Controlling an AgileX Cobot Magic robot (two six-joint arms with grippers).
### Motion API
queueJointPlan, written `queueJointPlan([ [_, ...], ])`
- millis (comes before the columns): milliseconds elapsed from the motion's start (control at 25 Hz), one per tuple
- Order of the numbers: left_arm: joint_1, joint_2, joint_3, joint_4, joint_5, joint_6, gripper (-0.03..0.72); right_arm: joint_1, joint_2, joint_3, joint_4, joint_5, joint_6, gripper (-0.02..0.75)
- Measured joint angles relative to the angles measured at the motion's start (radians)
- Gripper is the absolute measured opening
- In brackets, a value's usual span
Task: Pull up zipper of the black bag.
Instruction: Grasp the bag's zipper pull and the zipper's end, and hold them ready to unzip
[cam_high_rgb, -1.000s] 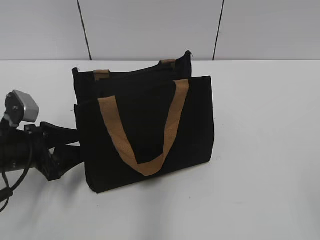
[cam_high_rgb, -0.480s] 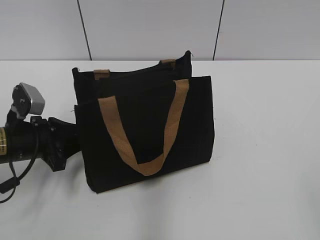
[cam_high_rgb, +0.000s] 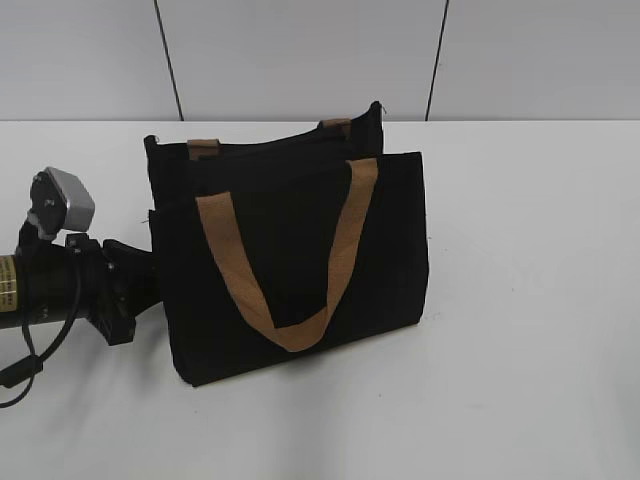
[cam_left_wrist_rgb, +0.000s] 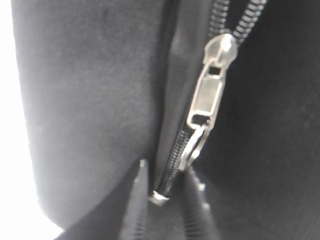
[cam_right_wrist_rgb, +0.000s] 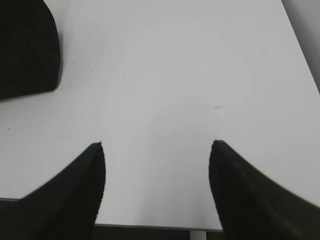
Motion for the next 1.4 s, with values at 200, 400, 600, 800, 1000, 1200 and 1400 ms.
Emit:
queueJointPlan([
  [200,0.0,0.0,0.0,0.0,0.0,-0.023,0.087,0.0,0.0,0.0,0.0,0.0,0.0,0.505],
  [400,-0.001,0.0,0.0,-0.008,0.015,-0.071,0.019,0.0,0.0,0.0,0.0,0.0,0.0,0.505],
  [600,-0.002,-0.014,0.0,-0.018,0.045,-0.25,0.017,0.0,0.0,0.0,0.0,0.0,0.0,0.505],
  [800,-0.002,-0.163,0.0,-0.011,0.138,-0.351,0.015,0.0,0.0,0.0,0.0,0.0,0.0,0.505],
  [1000,-0.002,-0.33,0.0,0.016,0.181,-0.445,0.015,0.0,0.0,0.0,0.0,0.0,0.0,0.505],
  [1200,-0.002,-0.485,0.001,0.079,0.193,-0.564,0.015,0.0,0.0,0.0,0.0,0.0,0.0,0.505],
  [1400,-0.002,-0.617,0.001,0.159,0.194,-0.667,0.015,0.0,0.0,0.0,0.0,0.0,0.0,0.505],
])
